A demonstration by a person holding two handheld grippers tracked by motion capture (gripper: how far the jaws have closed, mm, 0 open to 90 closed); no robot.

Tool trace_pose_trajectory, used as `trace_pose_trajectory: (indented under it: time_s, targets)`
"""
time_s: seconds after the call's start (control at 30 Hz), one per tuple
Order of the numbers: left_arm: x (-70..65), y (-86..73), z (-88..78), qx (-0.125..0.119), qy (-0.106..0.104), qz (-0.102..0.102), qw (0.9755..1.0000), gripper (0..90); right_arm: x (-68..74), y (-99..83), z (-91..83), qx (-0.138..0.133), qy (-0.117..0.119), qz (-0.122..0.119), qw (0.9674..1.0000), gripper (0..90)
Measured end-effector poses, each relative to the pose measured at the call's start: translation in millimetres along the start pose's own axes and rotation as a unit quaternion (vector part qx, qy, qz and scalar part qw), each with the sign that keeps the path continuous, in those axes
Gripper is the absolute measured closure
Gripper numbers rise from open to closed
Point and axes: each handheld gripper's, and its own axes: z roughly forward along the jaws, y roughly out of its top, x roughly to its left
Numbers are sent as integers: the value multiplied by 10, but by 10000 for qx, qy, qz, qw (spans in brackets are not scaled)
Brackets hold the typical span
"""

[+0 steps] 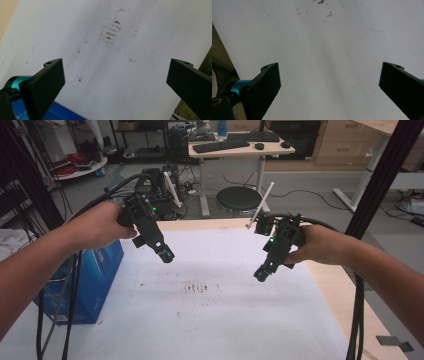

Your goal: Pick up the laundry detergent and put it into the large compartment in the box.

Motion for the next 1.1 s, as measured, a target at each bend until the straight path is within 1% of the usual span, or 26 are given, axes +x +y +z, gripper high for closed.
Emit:
trace_pose_trajectory:
  time_s: [0.1, 0.23, 0.27, 0.37, 0.43, 0.5, 0.63, 0.83, 1.1]
  targets:
    - [-56, 90, 126, 120, -13, 166, 9998, 18, 2, 0, -2, -22, -12, 12, 10000, 29]
    - [-96, 161, 251, 171, -87, 285, 9994, 18, 13, -5, -7, -15, -21, -7, 10000, 29]
    - [-100, 172, 279, 189, -85, 282, 9994, 18, 15, -6, -7, -10, -31, -19, 10000, 29]
    - [-110, 191, 353, 320, -19, 397, 9987, 18, 22, -4, -2, 11, -40, -46, 10000, 29]
    - [-104, 185, 370, 274, -88, 378, 9989, 18, 26, -4, 3, 16, -36, -45, 10000, 29]
    - [-95, 175, 371, 210, -93, 338, 9992, 18, 26, -1, 10, 27, -33, -40, 10000, 29]
    - [-84, 159, 363, 195, -123, 346, 9991, 18, 27, 5, 29, 36, -29, -68, 10000, 29]
    - [-82, 146, 361, 121, -184, 295, 9993, 18, 33, 24, 51, 58, -8, -91, 9999, 29]
    - [-75, 135, 370, 125, -191, 317, 9992, 18, 35, 30, 59, 73, -10, -103, 9999, 29]
